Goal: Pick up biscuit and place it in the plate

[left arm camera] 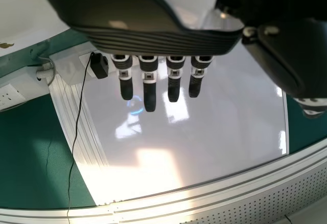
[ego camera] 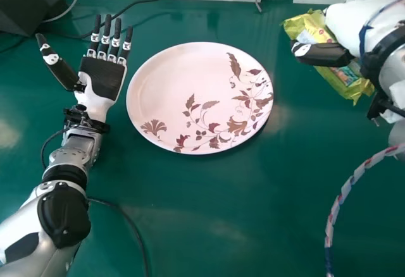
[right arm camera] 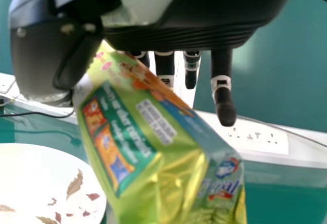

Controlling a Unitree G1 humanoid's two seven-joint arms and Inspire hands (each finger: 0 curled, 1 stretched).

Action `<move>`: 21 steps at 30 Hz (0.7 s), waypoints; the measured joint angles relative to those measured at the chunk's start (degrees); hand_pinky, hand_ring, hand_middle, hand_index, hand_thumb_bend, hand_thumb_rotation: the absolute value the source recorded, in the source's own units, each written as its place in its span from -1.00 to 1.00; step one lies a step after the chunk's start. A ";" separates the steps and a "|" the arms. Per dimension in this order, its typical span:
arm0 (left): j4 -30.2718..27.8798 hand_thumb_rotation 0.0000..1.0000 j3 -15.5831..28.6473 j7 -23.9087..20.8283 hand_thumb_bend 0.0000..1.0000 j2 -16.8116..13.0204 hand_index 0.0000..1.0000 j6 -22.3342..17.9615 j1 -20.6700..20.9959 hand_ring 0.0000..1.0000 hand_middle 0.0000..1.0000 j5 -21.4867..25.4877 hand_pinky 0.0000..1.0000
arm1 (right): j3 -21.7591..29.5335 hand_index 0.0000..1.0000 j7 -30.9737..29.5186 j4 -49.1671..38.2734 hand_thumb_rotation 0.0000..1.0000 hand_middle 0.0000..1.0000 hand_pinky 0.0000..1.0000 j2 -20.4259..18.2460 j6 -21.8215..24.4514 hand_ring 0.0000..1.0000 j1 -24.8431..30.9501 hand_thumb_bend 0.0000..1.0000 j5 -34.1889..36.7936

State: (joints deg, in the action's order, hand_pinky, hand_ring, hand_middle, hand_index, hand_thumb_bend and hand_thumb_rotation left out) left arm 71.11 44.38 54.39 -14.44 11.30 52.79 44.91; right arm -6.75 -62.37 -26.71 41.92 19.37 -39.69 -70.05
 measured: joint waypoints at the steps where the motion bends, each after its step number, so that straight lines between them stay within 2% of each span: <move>1: 0.01 0.19 -0.05 0.06 1.00 -0.01 1.00 -0.01 0.00 0.73 0.90 -0.04 0.89 | 0.00 -0.01 0.35 -0.16 -1.00 -0.05 -0.64 -0.19 -0.15 -0.58 -0.01 0.04 -0.08; 3: 0.04 0.18 -0.19 0.30 1.00 -0.01 1.00 -0.01 0.01 0.73 0.89 -0.24 0.90 | 0.00 -0.02 1.40 -0.65 -1.00 -0.05 -0.65 -0.75 -0.69 -0.60 -0.02 0.04 -0.27; 5: 0.07 0.16 -0.33 0.70 1.00 -0.01 1.00 0.01 0.05 0.74 0.89 -0.52 0.90 | 0.01 -0.01 2.71 -1.07 -0.95 -0.37 -0.68 -1.60 -0.91 -0.64 -0.02 0.02 -0.27; 6: 0.10 0.15 -0.37 0.85 0.99 -0.01 1.00 0.02 0.08 0.74 0.89 -0.68 0.90 | 0.03 -0.02 3.09 -1.10 -0.94 -0.40 -0.69 -1.90 -0.95 -0.65 -0.02 0.02 -0.27; 13: 0.33 0.14 -0.40 1.05 0.93 -0.02 0.99 -0.07 0.19 0.78 0.89 -1.03 0.83 | 0.02 -0.02 4.47 -1.04 -0.94 -0.41 -0.68 -3.77 -1.68 -0.63 -1.20 0.02 -0.72; 21: 0.51 0.16 -0.45 1.07 0.93 -0.05 0.93 -0.19 0.27 0.77 0.90 -1.10 0.87 | 0.02 -0.02 6.39 -0.08 -0.93 -0.43 -0.69 -5.33 -2.83 -0.65 -2.52 0.02 -0.68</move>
State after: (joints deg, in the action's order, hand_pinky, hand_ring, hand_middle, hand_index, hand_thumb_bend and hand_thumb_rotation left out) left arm 71.62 43.93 55.46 -14.48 11.11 53.06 43.80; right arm -6.73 -55.98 -26.79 36.59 16.54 -42.21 -70.73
